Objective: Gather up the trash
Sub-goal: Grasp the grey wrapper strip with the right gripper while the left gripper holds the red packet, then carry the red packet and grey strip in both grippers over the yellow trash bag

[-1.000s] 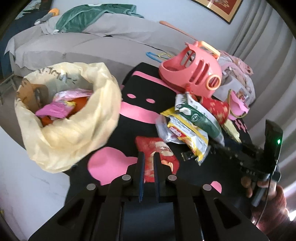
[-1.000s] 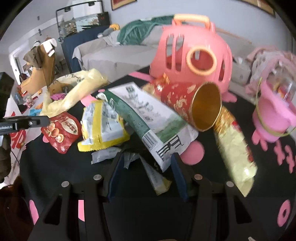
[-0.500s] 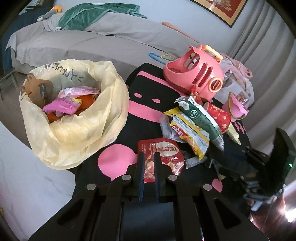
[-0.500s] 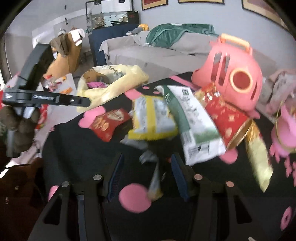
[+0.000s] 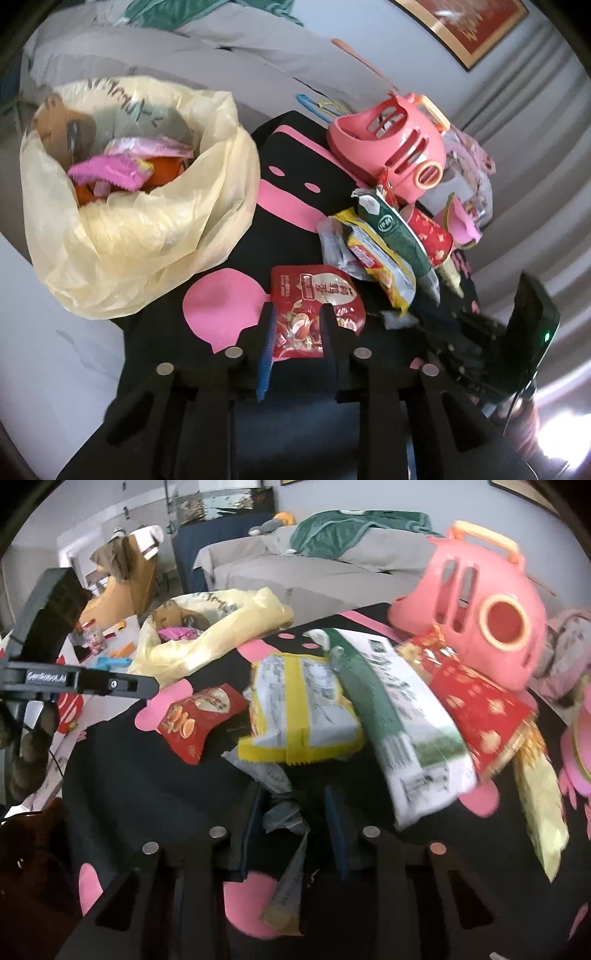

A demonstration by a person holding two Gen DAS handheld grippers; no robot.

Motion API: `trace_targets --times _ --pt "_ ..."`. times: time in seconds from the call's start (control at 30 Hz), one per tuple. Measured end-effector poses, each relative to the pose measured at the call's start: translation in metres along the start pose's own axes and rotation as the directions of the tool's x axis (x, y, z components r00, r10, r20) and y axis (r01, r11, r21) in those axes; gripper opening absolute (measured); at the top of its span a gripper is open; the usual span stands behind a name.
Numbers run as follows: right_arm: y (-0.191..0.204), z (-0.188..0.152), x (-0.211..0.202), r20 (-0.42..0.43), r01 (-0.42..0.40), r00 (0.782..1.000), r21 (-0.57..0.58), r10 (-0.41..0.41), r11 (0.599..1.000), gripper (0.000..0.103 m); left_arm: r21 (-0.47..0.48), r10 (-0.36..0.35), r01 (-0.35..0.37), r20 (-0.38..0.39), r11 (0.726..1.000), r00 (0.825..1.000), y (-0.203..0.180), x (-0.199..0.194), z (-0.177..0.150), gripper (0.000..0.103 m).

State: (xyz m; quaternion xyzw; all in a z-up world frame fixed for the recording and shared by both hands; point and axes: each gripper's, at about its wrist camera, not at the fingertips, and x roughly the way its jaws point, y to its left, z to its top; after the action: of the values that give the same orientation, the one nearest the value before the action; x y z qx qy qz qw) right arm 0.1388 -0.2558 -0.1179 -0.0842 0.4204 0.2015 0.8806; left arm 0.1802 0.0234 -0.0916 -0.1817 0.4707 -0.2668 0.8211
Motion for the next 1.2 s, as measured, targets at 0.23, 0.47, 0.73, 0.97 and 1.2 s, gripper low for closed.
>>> trace_targets --times 0.23,0.47,0.73,0.97,1.2 --pt "-0.010 -0.010 -0.031 0.084 -0.067 0.995 0.143 0.055 0.987 0.030 -0.072 -0.012 0.011 -0.006 0.997 1.000 0.010 0.008 0.001 0.028" --pt "0.037 0.013 0.003 0.052 -0.099 0.994 0.025 0.097 0.995 0.030 -0.054 -0.005 0.005 0.009 0.999 1.000 0.010 -0.003 0.003 0.028" --pt "0.046 0.020 0.030 -0.018 -0.053 0.998 0.013 0.053 0.999 0.030 -0.057 -0.021 0.020 -0.028 0.998 0.999 0.016 0.003 0.000 0.033" --pt "0.046 0.016 0.027 -0.029 -0.002 1.000 -0.030 0.001 1.000 0.030 -0.070 -0.046 0.042 -0.053 0.997 0.998 0.015 0.017 -0.001 0.034" --pt "0.024 -0.001 0.003 -0.001 0.017 1.000 0.039 -0.017 0.999 0.030 -0.094 -0.074 0.069 -0.055 0.993 0.996 0.011 0.028 0.006 0.034"
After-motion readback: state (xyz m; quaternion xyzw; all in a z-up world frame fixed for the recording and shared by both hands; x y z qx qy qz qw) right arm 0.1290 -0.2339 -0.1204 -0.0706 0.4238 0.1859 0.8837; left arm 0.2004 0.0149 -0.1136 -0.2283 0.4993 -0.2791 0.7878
